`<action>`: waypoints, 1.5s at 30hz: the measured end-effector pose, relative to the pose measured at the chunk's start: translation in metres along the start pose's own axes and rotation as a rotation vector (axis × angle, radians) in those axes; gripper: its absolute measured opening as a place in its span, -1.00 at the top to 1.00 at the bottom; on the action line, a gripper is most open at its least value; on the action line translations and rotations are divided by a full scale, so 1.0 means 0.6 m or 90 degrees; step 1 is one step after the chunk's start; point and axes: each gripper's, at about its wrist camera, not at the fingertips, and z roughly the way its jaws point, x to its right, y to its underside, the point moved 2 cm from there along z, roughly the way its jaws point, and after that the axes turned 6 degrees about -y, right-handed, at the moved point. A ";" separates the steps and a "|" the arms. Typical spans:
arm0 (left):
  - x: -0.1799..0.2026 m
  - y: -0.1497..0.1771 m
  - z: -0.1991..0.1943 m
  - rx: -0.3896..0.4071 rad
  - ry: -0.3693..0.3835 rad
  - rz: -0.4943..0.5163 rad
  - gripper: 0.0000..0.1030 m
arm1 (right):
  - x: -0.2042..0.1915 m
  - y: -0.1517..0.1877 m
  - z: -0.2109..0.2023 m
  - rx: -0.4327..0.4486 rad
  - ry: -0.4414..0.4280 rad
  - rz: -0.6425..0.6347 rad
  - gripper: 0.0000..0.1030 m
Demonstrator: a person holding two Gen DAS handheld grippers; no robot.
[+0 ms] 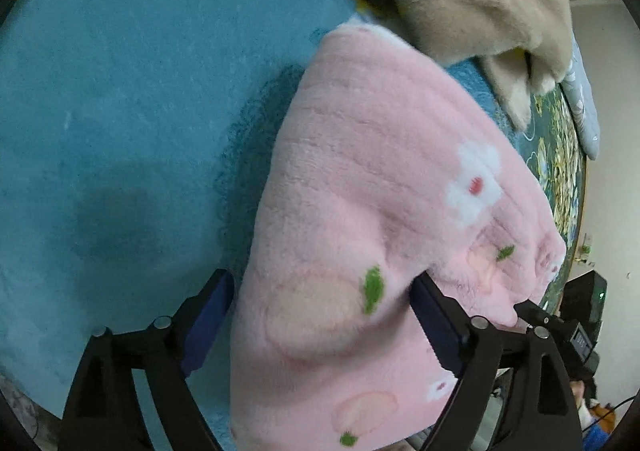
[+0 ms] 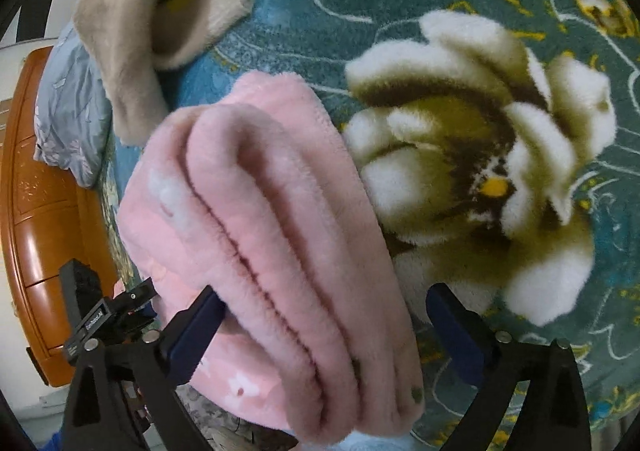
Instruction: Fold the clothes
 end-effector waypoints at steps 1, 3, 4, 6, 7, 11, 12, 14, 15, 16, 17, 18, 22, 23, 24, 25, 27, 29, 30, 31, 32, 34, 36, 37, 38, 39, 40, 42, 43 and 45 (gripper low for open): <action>-0.002 -0.001 0.001 -0.003 0.005 -0.004 -0.74 | 0.001 -0.001 0.002 -0.006 -0.002 0.001 -1.00; -0.004 0.001 -0.003 0.002 0.012 -0.022 -0.74 | 0.000 -0.004 0.001 -0.018 0.005 0.003 -1.00; -0.005 0.002 -0.005 0.006 0.016 -0.035 -0.74 | -0.001 -0.006 0.000 -0.022 0.012 0.005 -0.99; -0.007 0.006 -0.012 0.009 0.028 -0.051 -0.72 | -0.005 -0.009 -0.003 -0.026 0.021 0.016 -0.90; -0.008 0.008 -0.016 0.013 0.039 -0.061 -0.72 | -0.008 -0.010 -0.006 -0.026 0.017 0.021 -0.68; -0.010 0.014 -0.039 0.037 0.060 -0.080 -0.28 | -0.033 -0.009 -0.018 -0.019 0.037 0.002 -0.25; -0.009 0.016 -0.041 0.035 0.054 -0.078 -0.07 | -0.039 -0.007 -0.020 -0.020 0.048 -0.006 -0.09; -0.006 0.021 -0.044 0.031 0.050 -0.072 0.14 | -0.050 -0.004 -0.029 -0.017 0.059 -0.019 0.08; -0.001 0.024 -0.049 0.034 0.044 -0.065 0.25 | -0.056 -0.002 -0.036 -0.012 0.059 -0.021 0.18; 0.004 0.027 -0.054 0.037 0.039 -0.057 0.29 | -0.062 0.000 -0.043 -0.008 0.058 -0.024 0.23; 0.011 0.031 -0.063 0.043 0.032 -0.045 0.35 | -0.068 0.001 -0.050 -0.003 0.057 -0.027 0.25; 0.018 0.034 -0.072 0.049 0.026 -0.034 0.39 | -0.074 0.003 -0.057 0.002 0.057 -0.030 0.28; 0.035 0.051 -0.110 0.070 0.027 -0.027 0.42 | -0.093 0.017 -0.098 0.020 0.038 -0.041 0.29; 0.039 0.057 -0.121 0.075 0.032 -0.033 0.42 | -0.094 0.026 -0.108 0.026 0.033 -0.044 0.29; 0.044 0.063 -0.130 0.078 0.039 -0.038 0.42 | -0.095 0.036 -0.117 0.032 0.027 -0.047 0.29; 0.049 0.071 -0.141 0.081 0.045 -0.040 0.42 | -0.096 0.047 -0.127 0.038 0.021 -0.050 0.29; 0.057 0.087 -0.154 0.088 0.055 -0.040 0.42 | -0.099 0.060 -0.158 0.046 0.018 -0.056 0.30; 0.080 0.100 -0.165 0.093 0.067 -0.031 0.42 | -0.103 0.070 -0.183 0.055 0.017 -0.059 0.30; 0.099 0.110 -0.171 0.093 0.072 -0.025 0.42 | -0.106 0.072 -0.192 0.060 0.018 -0.060 0.30; 0.109 0.110 -0.176 0.091 0.077 -0.015 0.42 | -0.105 0.074 -0.217 0.070 0.019 -0.057 0.30; 0.112 0.114 -0.183 0.088 0.080 -0.001 0.42 | -0.103 0.078 -0.230 0.078 0.022 -0.055 0.30; 0.139 0.112 -0.190 0.084 0.084 0.028 0.42 | -0.099 0.083 -0.254 0.095 0.026 -0.050 0.30; 0.185 0.101 -0.191 0.082 0.087 0.058 0.42 | -0.085 0.083 -0.296 0.116 0.026 -0.037 0.30; 0.204 0.101 -0.200 0.085 0.092 0.072 0.42 | -0.079 0.079 -0.311 0.128 0.025 -0.030 0.30; 0.222 0.101 -0.209 0.089 0.096 0.085 0.42 | -0.071 0.076 -0.328 0.141 0.022 -0.023 0.30; 0.242 0.104 -0.223 0.093 0.100 0.099 0.42 | -0.063 0.073 -0.345 0.154 0.019 -0.015 0.30; 0.273 0.096 -0.227 0.099 0.105 0.116 0.43 | -0.053 0.068 -0.361 0.165 0.015 -0.010 0.30; 0.306 0.101 -0.261 0.111 0.119 0.150 0.46 | -0.034 0.058 -0.393 0.187 0.007 -0.001 0.30; 0.334 0.095 -0.268 0.118 0.122 0.168 0.46 | -0.020 0.049 -0.409 0.194 -0.003 0.002 0.30; 0.407 0.076 -0.265 0.136 0.103 0.209 0.46 | -0.005 0.033 -0.425 0.198 -0.008 -0.005 0.30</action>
